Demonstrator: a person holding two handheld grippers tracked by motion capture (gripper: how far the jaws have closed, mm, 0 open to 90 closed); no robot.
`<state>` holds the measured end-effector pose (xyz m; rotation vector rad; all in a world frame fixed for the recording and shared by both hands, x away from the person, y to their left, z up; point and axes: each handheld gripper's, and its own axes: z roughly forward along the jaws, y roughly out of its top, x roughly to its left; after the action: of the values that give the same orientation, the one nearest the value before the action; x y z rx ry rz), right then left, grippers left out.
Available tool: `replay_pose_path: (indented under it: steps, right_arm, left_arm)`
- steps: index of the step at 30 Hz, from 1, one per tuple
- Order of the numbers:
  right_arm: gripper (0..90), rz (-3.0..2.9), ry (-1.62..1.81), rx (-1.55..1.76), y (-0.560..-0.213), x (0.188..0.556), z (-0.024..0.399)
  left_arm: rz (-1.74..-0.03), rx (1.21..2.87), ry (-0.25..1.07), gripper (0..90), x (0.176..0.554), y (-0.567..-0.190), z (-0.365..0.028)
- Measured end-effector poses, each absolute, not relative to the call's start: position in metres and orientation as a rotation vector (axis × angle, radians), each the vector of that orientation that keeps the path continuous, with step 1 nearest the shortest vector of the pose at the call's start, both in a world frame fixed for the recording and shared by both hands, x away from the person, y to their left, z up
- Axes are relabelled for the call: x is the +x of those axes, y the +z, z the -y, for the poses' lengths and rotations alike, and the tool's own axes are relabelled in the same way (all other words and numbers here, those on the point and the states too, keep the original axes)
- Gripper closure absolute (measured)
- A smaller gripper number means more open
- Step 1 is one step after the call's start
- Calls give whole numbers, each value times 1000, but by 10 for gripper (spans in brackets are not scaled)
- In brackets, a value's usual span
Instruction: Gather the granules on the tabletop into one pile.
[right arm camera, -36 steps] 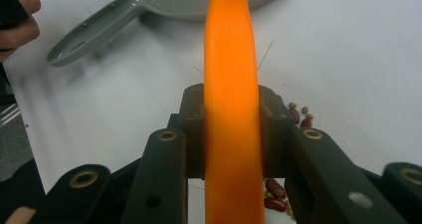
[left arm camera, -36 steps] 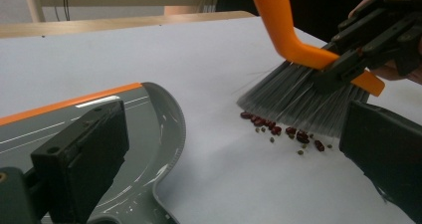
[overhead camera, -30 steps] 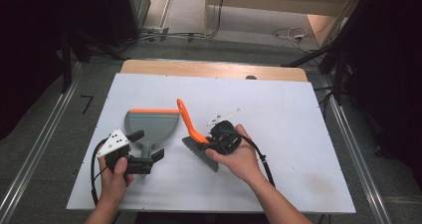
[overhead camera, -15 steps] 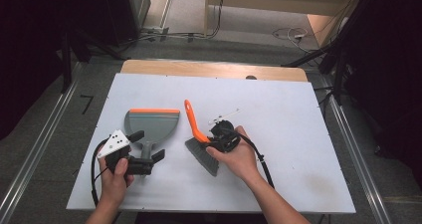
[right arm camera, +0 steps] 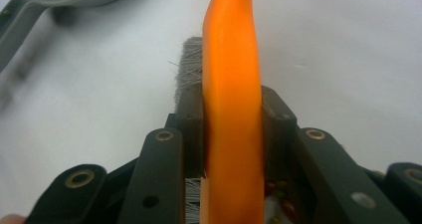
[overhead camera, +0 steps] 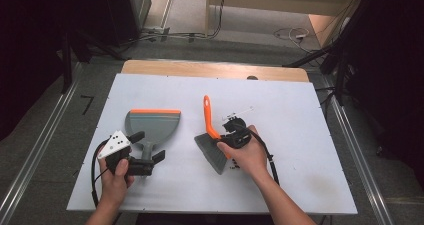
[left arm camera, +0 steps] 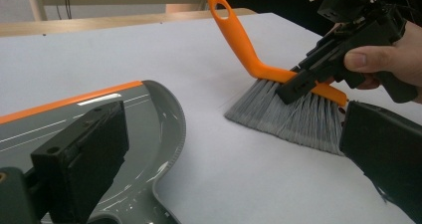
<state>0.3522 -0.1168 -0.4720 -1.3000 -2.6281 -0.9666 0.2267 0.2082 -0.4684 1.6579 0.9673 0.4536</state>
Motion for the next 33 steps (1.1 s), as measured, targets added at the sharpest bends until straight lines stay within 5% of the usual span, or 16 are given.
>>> replay_pose_path:
  steps: [33]
  right_arm:
    - [670,2572,-966,-1524,-468,370,177]
  left_arm:
    - [-964,1658,465,0,225,-467,-207]
